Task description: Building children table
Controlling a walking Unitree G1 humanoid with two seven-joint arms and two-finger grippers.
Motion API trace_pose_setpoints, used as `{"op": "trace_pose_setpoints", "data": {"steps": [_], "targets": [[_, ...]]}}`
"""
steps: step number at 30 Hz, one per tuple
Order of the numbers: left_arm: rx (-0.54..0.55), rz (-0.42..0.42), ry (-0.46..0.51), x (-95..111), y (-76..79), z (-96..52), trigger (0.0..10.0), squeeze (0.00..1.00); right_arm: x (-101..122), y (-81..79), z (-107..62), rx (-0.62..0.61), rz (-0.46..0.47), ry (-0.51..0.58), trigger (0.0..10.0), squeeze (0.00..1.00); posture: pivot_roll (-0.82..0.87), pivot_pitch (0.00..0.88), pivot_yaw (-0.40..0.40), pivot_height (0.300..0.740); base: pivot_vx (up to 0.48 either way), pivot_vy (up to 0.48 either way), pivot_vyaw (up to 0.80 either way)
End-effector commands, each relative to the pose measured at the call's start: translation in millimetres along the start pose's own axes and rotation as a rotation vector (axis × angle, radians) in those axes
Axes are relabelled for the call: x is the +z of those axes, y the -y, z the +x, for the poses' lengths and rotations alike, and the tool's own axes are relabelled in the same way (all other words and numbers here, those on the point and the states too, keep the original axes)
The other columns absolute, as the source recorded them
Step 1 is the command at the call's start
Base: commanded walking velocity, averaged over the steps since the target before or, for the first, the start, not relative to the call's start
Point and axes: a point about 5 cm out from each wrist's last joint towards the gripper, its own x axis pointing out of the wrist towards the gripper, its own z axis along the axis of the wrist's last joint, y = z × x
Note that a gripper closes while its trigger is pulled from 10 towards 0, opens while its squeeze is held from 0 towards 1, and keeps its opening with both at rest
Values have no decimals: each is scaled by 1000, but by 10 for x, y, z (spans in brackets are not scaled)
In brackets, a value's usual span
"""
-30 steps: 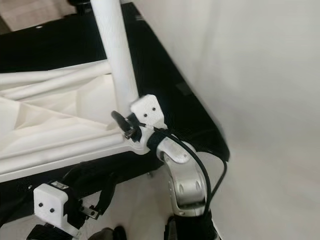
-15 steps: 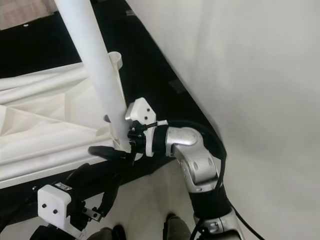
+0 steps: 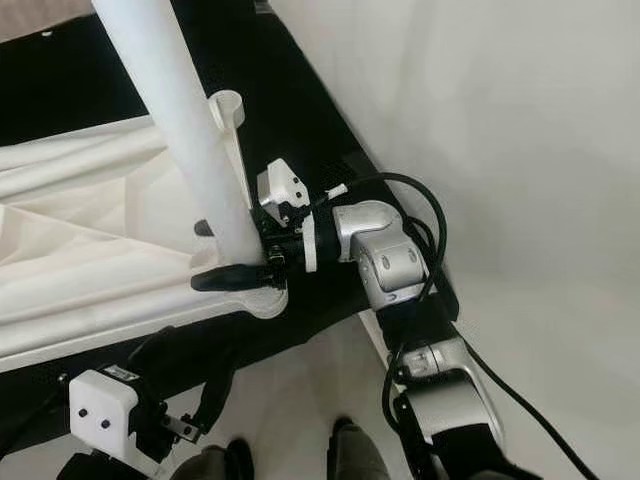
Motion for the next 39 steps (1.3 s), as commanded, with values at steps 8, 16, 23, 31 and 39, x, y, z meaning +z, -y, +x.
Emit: {"op": "trace_pose_setpoints", "data": {"steps": [8, 16, 23, 31, 39], "targets": [[0, 2, -30, -35, 4, -24, 10000, 0, -66, -17, -106, -43, -25, -6, 0, 0, 29, 308, 51, 740, 0, 0, 0], [1, 1, -29, -34, -9, -29, 10000, 0, -433, -84, -135, -930, 81, -101, 0, 0, 9, 317, 35, 740, 0, 0, 0], [-10, 3, -28, -55, -32, 5, 10000, 0, -579, -438, 194, -1047, 143, -134, 0, 0, -1, 302, 51, 740, 0, 0, 0], [6, 6, -20, -44, -32, 13, 10000, 0, -339, -450, 379, -738, 113, -61, 10000, 1000, 14, 299, 43, 740, 0, 0, 0], [-2, -1, -17, -36, 0, 16, 10000, 0, -26, -182, 62, -317, -92, -56, 10000, 0, 26, 303, 37, 740, 0, 0, 0]]}}
